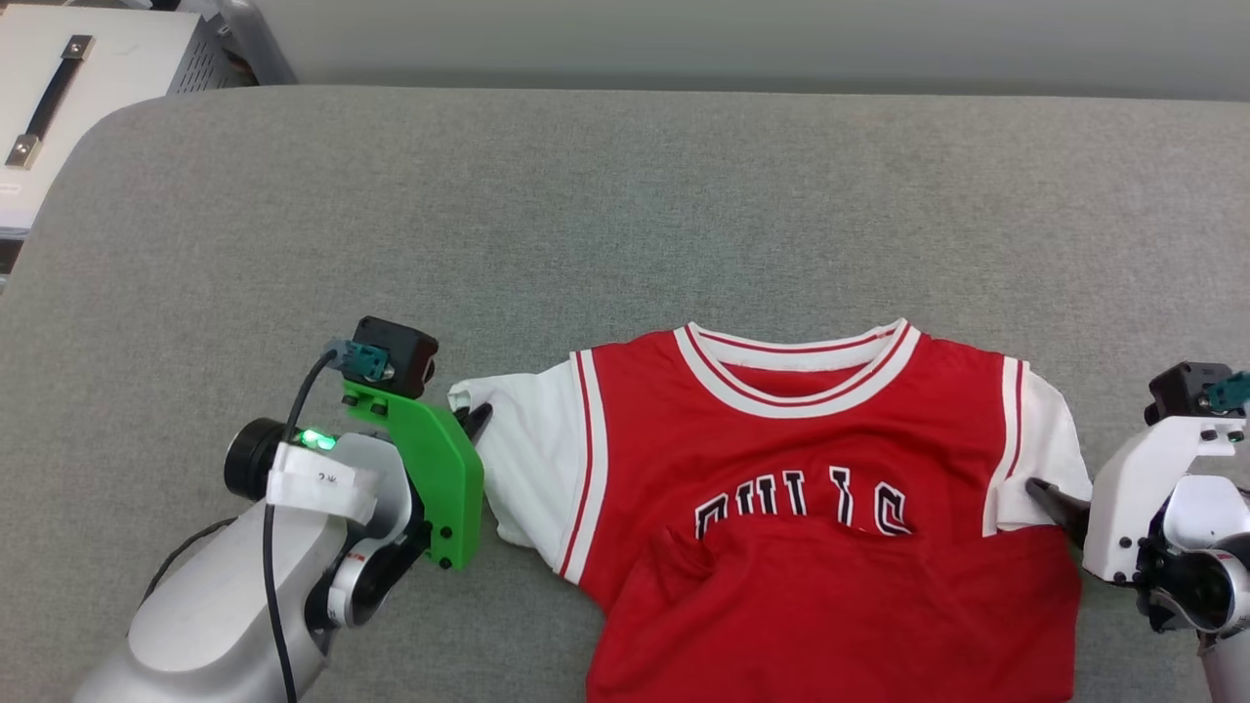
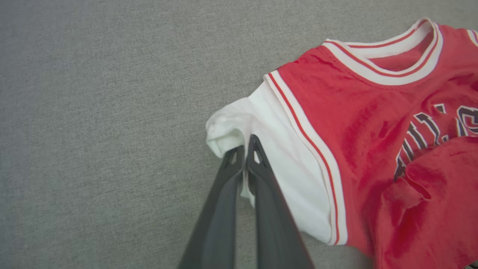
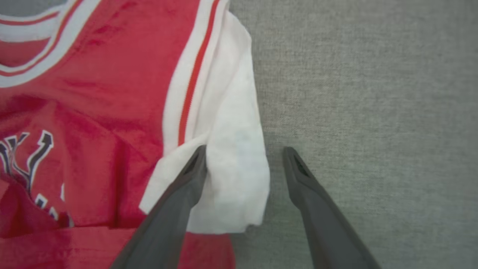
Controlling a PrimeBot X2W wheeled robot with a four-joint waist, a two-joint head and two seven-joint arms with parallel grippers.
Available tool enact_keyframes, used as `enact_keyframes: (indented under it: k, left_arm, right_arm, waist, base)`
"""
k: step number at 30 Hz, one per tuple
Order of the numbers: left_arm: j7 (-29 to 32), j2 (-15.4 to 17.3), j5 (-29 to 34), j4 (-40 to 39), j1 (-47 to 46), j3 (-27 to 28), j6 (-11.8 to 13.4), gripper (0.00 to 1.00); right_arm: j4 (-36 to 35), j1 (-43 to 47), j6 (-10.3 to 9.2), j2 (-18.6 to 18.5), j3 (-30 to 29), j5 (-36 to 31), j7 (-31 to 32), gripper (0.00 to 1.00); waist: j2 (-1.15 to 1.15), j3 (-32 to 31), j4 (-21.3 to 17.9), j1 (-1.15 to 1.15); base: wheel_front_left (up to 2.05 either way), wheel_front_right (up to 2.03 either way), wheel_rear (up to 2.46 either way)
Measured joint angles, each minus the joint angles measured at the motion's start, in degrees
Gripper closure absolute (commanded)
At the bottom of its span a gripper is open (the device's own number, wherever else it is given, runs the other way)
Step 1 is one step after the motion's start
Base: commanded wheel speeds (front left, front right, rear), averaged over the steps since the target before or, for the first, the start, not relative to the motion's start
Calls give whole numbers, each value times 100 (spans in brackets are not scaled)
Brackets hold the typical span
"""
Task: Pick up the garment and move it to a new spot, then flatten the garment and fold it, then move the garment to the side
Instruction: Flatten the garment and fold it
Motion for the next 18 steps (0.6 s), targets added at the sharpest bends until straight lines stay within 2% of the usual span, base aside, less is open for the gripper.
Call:
enact_keyframes:
  k: [5,6,8,18]
  left_arm:
    - [-100,4,2,-45,-3,33,33,100]
    - [-113,4,2,-43,-3,38,33,100]
    - [-152,4,2,-36,-3,43,33,100]
    - [-487,38,54,64,-1,165,96,100]
  right_arm:
    - [375,-69,0,-114,179,69,358,0]
    - [423,-88,0,-130,203,99,408,11]
    - [481,-129,0,-141,245,145,477,99]
    - [548,-268,-7,-268,322,226,327,100]
  waist:
    - [0,139,86,0]
    - [0,170,105,0]
    - [0,208,129,0]
    - [0,20,91,0]
  base:
    - [0,0,0]
    - [0,0,0]
    - [0,0,0]
    - [0,0,0]
